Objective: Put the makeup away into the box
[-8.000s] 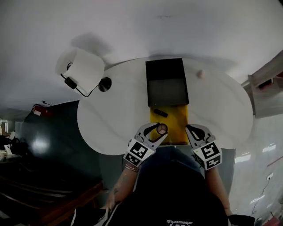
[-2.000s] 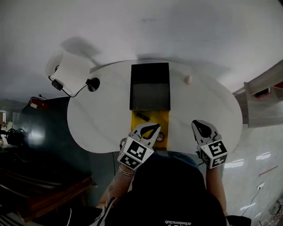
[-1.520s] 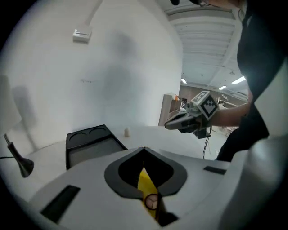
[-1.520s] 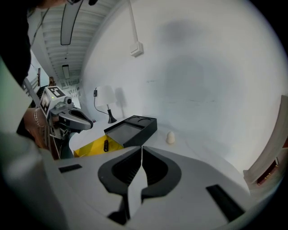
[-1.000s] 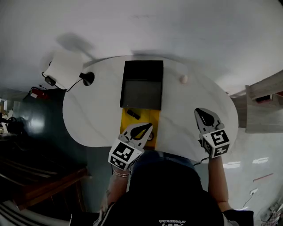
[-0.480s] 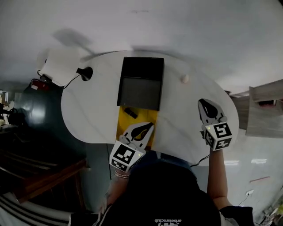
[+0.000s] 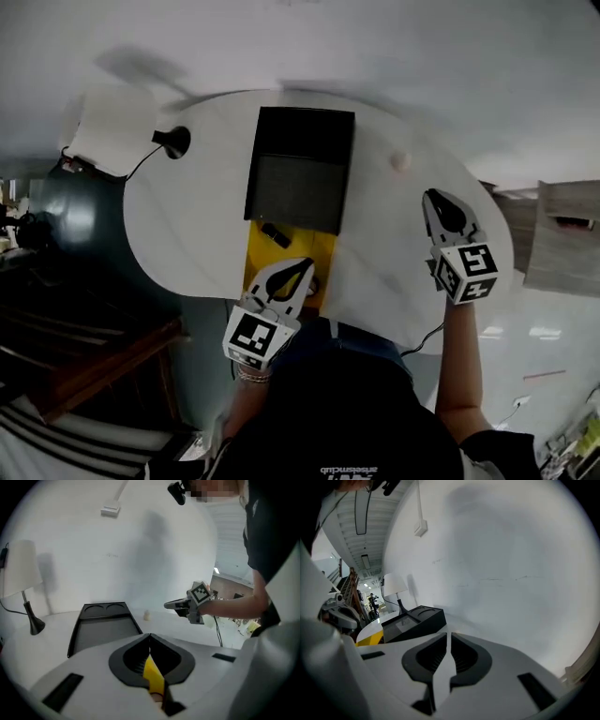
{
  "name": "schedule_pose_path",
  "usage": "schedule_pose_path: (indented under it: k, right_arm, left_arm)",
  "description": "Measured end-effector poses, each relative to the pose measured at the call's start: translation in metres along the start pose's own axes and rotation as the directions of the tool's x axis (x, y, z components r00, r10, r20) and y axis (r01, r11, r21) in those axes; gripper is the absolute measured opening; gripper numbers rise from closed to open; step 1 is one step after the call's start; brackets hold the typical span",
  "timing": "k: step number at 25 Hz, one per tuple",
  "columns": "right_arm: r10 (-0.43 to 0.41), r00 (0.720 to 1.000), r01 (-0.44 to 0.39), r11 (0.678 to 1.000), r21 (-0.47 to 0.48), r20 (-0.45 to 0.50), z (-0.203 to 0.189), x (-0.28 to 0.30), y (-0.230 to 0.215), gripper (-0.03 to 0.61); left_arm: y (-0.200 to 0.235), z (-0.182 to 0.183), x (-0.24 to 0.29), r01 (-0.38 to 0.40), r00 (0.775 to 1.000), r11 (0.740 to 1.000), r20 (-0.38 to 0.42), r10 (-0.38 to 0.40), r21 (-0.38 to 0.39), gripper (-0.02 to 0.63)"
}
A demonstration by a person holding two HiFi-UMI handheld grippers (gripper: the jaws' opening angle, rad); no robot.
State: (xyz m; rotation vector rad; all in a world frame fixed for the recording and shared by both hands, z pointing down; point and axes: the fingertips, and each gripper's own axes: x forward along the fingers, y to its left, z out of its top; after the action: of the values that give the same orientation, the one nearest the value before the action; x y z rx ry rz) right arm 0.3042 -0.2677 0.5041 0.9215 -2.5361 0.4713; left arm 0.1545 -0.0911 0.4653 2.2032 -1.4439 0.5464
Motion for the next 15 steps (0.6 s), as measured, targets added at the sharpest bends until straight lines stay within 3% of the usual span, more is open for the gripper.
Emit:
schedule_pose_path:
  k: [3,6,15]
  right_arm:
    - [0.001,1.0,-0.001,1.0,0.004,-0.007,0.001,0.013,-0.004,0.029]
    - [0.001,1.0,-0.001,1.0,0.013,-0.031,-0.003,0.027,-0.008,0.135]
    - [0.006,0.997,-0.005,1.0,0.017,-0.078,-0.011,0.06,-0.014,0.175]
  left_arm:
    - [0.006,0.003,0.002,-0.014,1.0,1.0,0.002,0.014,-0.005,0.017]
    - [0.012,0.003,0.004,-0.025,1.0,1.0,-0.001,0.025,-0.018,0.017]
    - [0.029,-0.001,0.01,-0.047,0.999,0.997,-0.021,0.046,-0.066,0.017]
